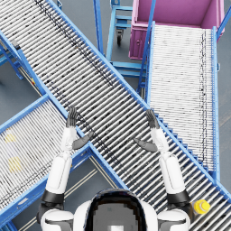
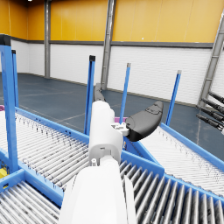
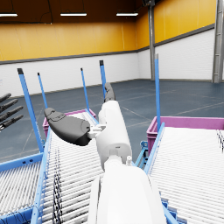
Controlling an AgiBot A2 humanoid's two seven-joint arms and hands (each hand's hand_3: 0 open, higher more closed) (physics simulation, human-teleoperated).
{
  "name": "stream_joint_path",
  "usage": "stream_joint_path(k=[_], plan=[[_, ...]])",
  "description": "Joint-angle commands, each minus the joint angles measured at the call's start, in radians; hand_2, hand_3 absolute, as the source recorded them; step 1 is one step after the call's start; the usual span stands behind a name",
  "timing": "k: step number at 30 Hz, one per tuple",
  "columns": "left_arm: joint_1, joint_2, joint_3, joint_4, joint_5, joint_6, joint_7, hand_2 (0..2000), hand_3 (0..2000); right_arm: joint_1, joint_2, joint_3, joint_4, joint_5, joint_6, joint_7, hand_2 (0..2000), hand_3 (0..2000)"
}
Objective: Pick up the oil and place it on the left assembly line, put the cola on the right, and keep Sprite still
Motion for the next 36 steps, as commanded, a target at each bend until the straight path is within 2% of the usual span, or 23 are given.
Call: stream_joint_path(k=[1,36], plan=[[0.000,0.000,0.000,0.000,0.000,0.000,0.000,0,0,0.000,0.000,0.000,0.000,0.000,0.000,0.000,0,0],[0.000,0.000,0.000,0.000,0.000,0.000,0.000,0,0,0.000,0.000,0.000,0.000,0.000,0.000,0.000,0,0]])
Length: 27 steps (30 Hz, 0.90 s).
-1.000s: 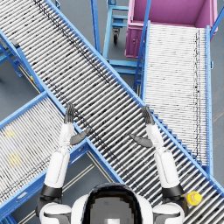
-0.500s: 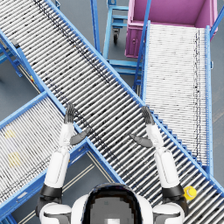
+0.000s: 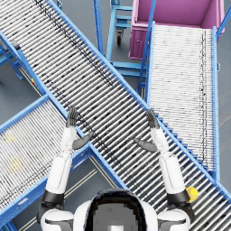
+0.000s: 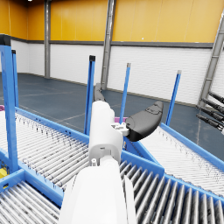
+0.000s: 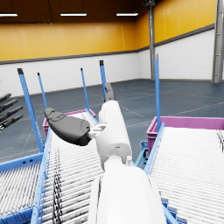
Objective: Pick up the oil and place it on the left assembly line, put the cola on the right, and keep Sprite still
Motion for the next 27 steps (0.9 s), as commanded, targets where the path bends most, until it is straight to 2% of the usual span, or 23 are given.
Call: stream_joint_path(k=[1,27], plan=[[0.000,0.000,0.000,0.000,0.000,0.000,0.000,0,0,0.000,0.000,0.000,0.000,0.000,0.000,0.000,0,0],[0.000,0.000,0.000,0.000,0.000,0.000,0.000,0,0,0.000,0.000,0.000,0.000,0.000,0.000,0.000,0,0]])
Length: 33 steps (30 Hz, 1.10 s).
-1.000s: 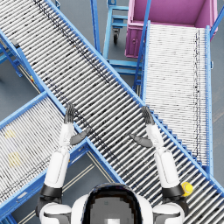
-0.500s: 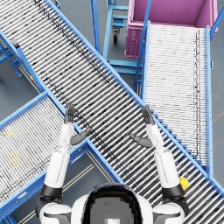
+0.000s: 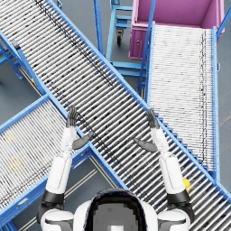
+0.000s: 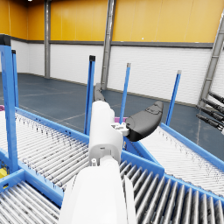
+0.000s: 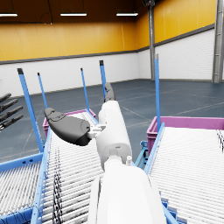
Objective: Pick up the oil and place it on the left assembly line, put the cola on the right, and keep Sprite still
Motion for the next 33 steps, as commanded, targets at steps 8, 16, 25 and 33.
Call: stream_joint_path(k=[8,16,25,33], plan=[[0.000,0.000,0.000,0.000,0.000,0.000,0.000,0,0,0.000,0.000,0.000,0.000,0.000,0.000,0.000,0,0],[0.000,0.000,0.000,0.000,0.000,0.000,0.000,0,0,0.000,0.000,0.000,0.000,0.000,0.000,0.000,0,0],[0.041,0.028,-0.057,0.006,0.000,-0.064,-0.064,0,0,0.043,-0.028,-0.028,0.009,0.000,-0.048,0.049,0,0],[0.099,0.058,-0.194,-0.029,0.000,-0.098,-0.098,0,0,0.107,-0.070,-0.123,0.054,0.000,-0.096,0.097,0,0]])
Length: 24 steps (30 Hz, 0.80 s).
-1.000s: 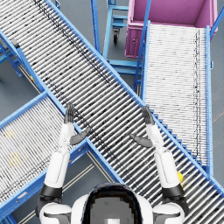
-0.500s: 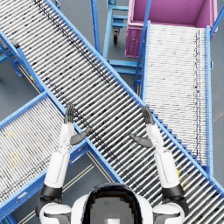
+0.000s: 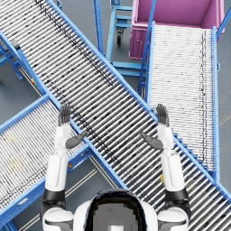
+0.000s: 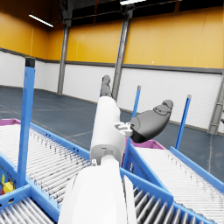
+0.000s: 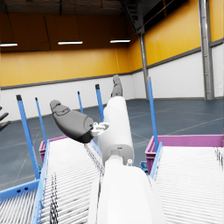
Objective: Pick up the oil and place it on the left assembly line, put the cola on the right, and keep Sprite still
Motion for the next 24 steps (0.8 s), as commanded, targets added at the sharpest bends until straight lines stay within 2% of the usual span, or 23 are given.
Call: stream_joint_path(k=[1,3,9,12,24], plan=[[0.047,0.007,-0.087,-0.016,0.000,-0.001,-0.001,0,0,0.050,-0.016,-0.047,0.025,0.000,-0.001,0.001,0,0],[0.056,0.010,-0.113,-0.026,0.044,-0.002,-0.002,0,0,0.058,-0.021,-0.069,0.032,0.000,-0.002,0.002,0,0],[0.099,0.012,-0.197,-0.023,0.311,-0.002,-0.002,0,0,0.108,-0.038,-0.115,0.037,0.266,-0.003,0.003,0,0],[0.119,0.011,-0.218,-0.024,0.382,-0.003,-0.003,0,0,0.129,-0.042,-0.143,0.040,0.338,-0.003,0.004,0,0],[0.140,0.011,-0.296,-0.028,0.423,-0.003,-0.003,0,0,0.145,-0.051,-0.209,0.044,0.378,-0.004,0.004,0,0]])
